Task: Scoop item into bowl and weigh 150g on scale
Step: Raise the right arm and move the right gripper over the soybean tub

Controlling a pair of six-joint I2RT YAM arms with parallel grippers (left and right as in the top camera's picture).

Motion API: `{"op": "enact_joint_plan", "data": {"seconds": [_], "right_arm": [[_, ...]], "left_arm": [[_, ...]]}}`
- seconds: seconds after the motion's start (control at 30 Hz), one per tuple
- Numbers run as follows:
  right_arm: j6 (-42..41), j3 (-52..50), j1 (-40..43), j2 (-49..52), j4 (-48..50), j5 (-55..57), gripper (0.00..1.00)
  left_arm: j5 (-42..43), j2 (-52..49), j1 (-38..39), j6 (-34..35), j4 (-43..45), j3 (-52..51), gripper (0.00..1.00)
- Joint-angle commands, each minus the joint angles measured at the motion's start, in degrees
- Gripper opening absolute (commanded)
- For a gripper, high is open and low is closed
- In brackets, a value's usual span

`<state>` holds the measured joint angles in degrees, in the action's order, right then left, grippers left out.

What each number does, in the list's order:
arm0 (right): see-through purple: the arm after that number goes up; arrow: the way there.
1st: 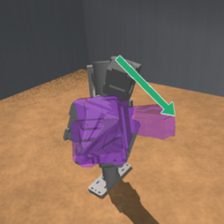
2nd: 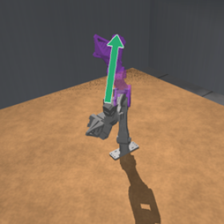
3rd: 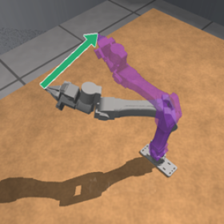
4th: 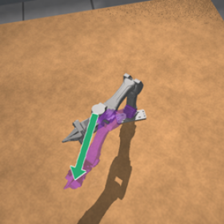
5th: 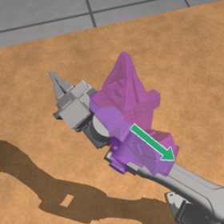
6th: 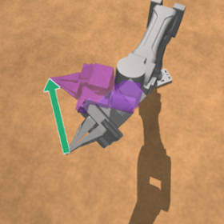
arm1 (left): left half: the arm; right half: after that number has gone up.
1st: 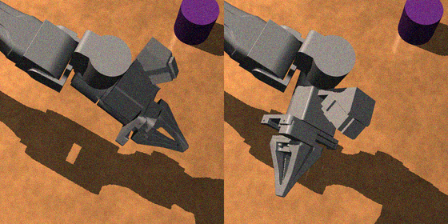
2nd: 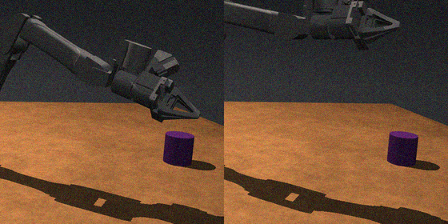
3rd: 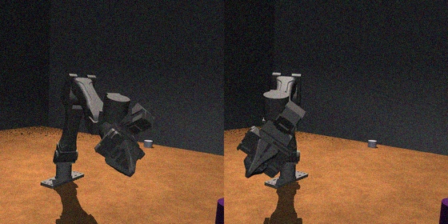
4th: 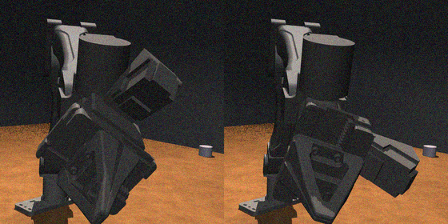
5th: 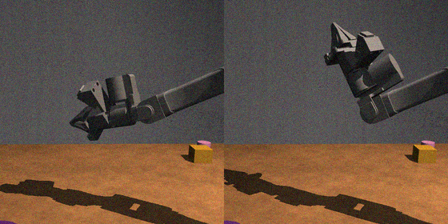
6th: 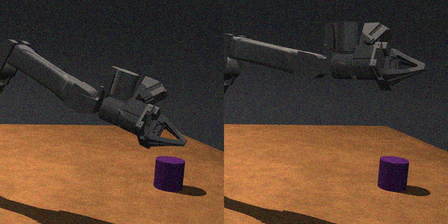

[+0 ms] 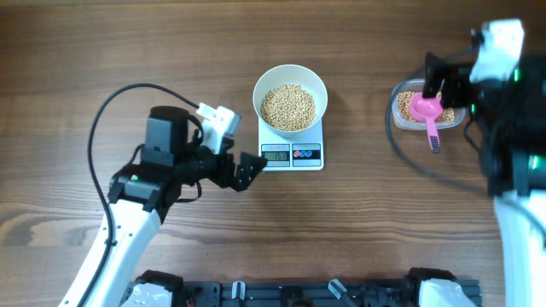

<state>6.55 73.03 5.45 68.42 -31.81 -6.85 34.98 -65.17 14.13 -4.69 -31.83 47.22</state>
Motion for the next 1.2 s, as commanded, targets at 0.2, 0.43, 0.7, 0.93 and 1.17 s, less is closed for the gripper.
{"op": "enact_joint_plan", "data": {"seconds": [0.2,0.43,0.7,0.93,1.17], "right_arm": [[0.92,9.55,5.92,13.14,-8.41,-19.12,1.00],[0.26,9.55,6.95,13.79,-16.31,-11.65,1.00],[-8.96,9.44,6.97,15.65,-23.52,12.04,1.00],[-13.70,9.07,9.75,20.33,-31.06,6.10,1.00],[-12.48,9.01,23.58,21.38,-33.70,-14.80,1.00]], "left_arm": [[-7.82,-0.52,5.35,1.07,-0.39,-0.20,1.00],[-18.69,-0.52,5.35,1.09,-0.42,-0.20,1.00],[-22.08,-0.52,5.35,1.05,-0.39,-0.20,1.00],[-22.05,-0.52,5.35,1.07,-0.39,-0.20,1.00],[-22.05,-0.52,5.35,1.05,-0.39,-0.20,1.00]]}}
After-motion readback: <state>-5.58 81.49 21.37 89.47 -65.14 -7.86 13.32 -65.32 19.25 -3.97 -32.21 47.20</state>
